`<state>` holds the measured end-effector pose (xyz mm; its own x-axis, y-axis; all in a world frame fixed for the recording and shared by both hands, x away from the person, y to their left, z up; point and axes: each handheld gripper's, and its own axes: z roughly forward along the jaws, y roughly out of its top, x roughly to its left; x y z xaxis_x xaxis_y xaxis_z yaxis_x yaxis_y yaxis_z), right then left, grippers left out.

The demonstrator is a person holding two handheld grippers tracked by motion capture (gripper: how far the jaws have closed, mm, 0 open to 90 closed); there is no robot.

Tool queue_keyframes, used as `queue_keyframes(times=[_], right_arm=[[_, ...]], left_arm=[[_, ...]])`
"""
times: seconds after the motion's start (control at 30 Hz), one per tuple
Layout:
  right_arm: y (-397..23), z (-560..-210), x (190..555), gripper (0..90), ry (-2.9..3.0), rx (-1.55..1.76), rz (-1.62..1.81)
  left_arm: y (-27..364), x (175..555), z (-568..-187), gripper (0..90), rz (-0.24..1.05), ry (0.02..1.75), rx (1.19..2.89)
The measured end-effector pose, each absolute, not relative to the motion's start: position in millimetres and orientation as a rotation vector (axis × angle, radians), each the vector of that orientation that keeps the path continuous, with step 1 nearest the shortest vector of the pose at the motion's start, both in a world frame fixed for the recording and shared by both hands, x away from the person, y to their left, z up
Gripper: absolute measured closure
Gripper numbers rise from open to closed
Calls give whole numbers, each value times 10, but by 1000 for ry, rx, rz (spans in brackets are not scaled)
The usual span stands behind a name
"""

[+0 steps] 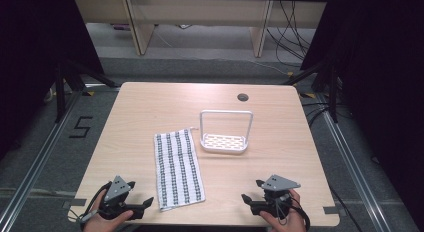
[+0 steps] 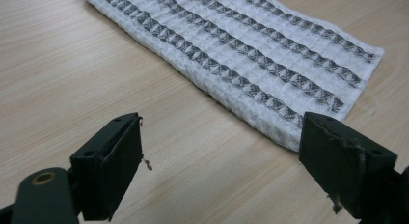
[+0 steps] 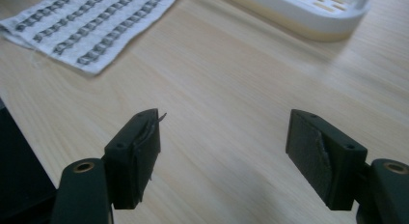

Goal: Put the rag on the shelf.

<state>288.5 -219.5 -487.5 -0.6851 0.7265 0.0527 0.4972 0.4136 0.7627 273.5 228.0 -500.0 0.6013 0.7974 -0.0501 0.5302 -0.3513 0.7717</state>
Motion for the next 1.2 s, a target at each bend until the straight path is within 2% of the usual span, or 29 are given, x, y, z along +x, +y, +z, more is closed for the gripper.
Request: queue_keyframes(times=[0.47,0.57,0.97,1.2], right_arm=[[-1784,-4889,2902,316,2476,959,1186],[-1716,-4893,2914,320,2494,941,1186],[-1474,-4887,2965,358,2541,872,1198],[-1224,-4939,2995,409,2597,754,1189]], left_arm=[[2172,2694,-4993,152,411,1001,2071],[2130,2679,-4987,199,399,985,2076],[1970,2609,-4989,232,344,943,2051],[1896,2579,-4986,308,362,888,2134]])
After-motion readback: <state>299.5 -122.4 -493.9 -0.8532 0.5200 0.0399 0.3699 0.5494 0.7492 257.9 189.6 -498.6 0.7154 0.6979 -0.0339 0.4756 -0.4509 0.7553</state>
